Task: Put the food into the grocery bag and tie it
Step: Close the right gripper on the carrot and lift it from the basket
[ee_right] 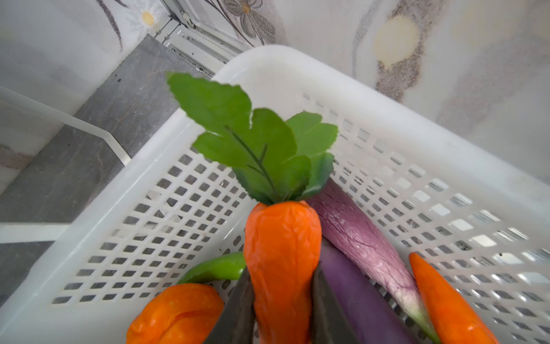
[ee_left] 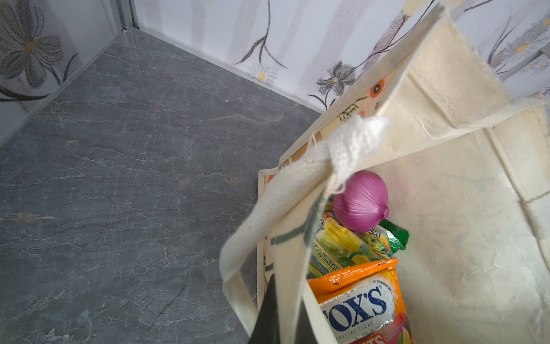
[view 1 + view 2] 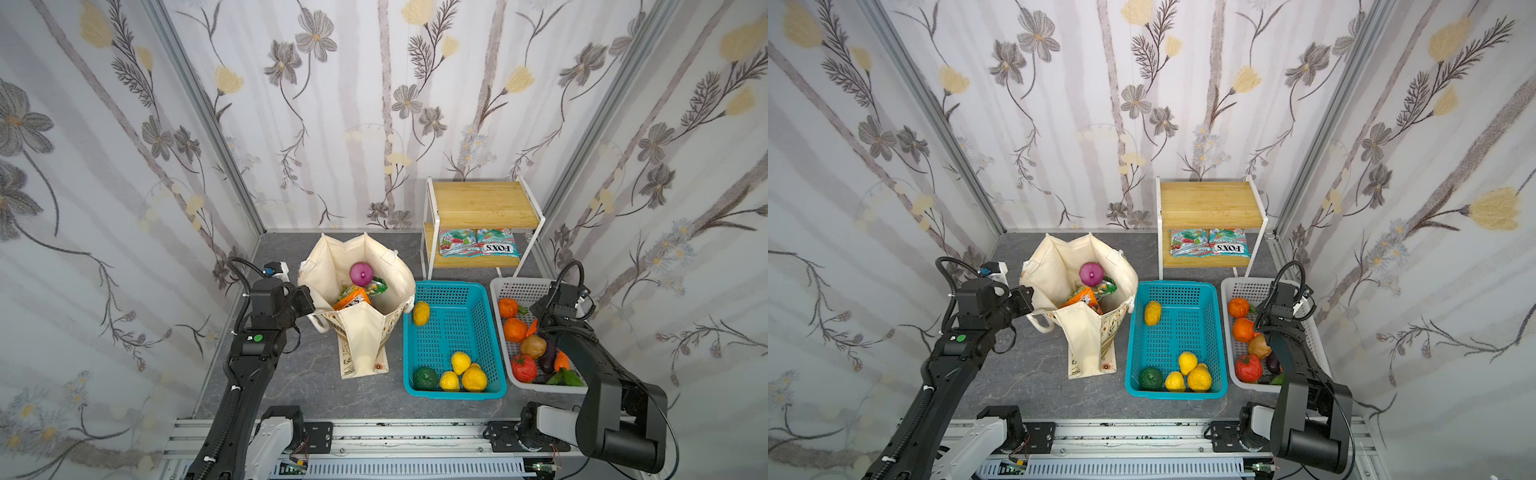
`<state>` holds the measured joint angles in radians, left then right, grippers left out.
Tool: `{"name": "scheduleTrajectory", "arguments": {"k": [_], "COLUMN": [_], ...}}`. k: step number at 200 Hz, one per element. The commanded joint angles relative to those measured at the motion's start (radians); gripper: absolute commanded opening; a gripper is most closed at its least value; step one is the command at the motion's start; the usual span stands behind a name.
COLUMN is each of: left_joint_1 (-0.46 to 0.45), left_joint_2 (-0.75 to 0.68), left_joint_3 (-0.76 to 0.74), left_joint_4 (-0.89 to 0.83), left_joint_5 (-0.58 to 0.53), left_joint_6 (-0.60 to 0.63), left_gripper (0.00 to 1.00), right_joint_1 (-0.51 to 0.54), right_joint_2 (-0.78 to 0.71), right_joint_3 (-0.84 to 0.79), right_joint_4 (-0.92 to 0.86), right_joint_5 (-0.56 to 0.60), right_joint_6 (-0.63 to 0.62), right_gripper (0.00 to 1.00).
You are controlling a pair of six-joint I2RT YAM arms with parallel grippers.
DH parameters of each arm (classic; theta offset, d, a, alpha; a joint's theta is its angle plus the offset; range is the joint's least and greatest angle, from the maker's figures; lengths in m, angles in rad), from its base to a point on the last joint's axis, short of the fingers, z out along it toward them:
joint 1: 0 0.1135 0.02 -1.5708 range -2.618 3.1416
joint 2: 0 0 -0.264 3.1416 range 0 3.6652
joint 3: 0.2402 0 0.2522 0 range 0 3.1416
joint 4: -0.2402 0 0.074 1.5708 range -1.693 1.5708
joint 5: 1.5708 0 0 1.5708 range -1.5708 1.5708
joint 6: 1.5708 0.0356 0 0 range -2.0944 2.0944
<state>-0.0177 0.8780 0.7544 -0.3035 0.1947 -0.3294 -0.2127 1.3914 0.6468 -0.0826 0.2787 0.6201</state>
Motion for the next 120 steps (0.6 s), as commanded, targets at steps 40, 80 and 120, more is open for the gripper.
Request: {"name": "scheduleTrajectory", "arguments": {"k": [40,80,120], "left_joint_1": [0.001,0.0,0.0], "left_joint_2": [-0.001,-0.001,0.013], "left_joint_3": [0.006,0.01,0.027], "left_joint_4": [0.014,0.014,0.014], "left_joint_5": [-0.009,-0.002,0.011], "left_joint_6": [0.003,0.0,-0.007], "left_gripper": [0.0,0.0,0.0], "right_joint_1": [0.025,0.025,0.055], "right_joint_2": [-0.093,-0.163,-0.271], "right_joint_3": [0.011,0.044,0.018], "right_joint_4": [0.003,-0.029,0.038], "right_joint_5": [0.081,0.09,-0.007], "right_joint_6": [0.016,0.006,-0.002], "right_gripper": [0.27,0.27,0.27]}}
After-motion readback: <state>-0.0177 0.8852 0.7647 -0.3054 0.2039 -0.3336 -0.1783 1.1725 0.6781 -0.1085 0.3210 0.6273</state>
